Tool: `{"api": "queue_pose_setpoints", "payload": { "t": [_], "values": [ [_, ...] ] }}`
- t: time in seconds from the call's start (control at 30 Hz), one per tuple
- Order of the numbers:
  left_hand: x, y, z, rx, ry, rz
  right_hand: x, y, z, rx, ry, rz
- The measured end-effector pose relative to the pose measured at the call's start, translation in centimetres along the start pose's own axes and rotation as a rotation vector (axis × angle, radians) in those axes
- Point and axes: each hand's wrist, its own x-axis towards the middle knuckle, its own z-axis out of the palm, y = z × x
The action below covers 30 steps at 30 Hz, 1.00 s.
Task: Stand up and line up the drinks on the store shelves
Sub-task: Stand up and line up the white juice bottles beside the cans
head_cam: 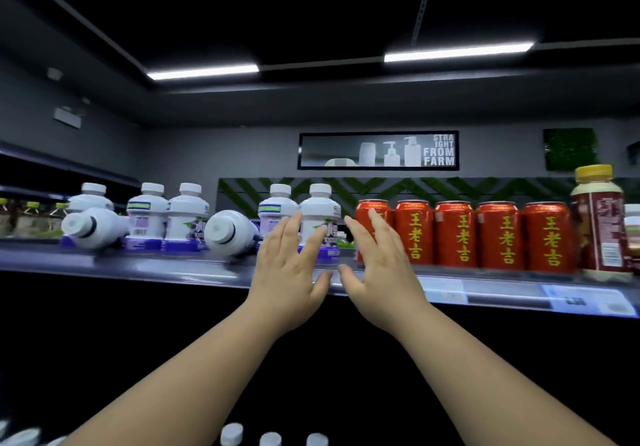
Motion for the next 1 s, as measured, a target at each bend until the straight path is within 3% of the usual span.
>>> {"api": "queue_pose_setpoints", "payload": {
  "t": [0.4, 0.63, 0.8, 0.9, 1.0],
  "values": [
    [1.2, -10.2, -0.4, -0.006, 0.061, 0.034, 5.7, -5.2, 5.7, 0.032, 0.054, 0.188],
    [3.2, -9.7, -0.3, -0.202, 0.076, 0.083, 7.3, -5.6, 6.8, -0.021, 0.092, 0.402],
    [5.4, -9.1, 0.1, -0.515, -0.108, -0.246, 7.8, -5.4, 6.7, -0.034, 0.077, 0.435],
    [5.7, -9.3, 0.8, -0.473, -0.242, -0.353, 7.6, -5.2, 6.7, -0.024, 0.046, 0.433],
    [5.8, -9.6, 1.2, -0.456, -0.233, -0.378, 7.2, -5.3, 6.8, -0.037, 0.081, 0.444]
  ]
}}
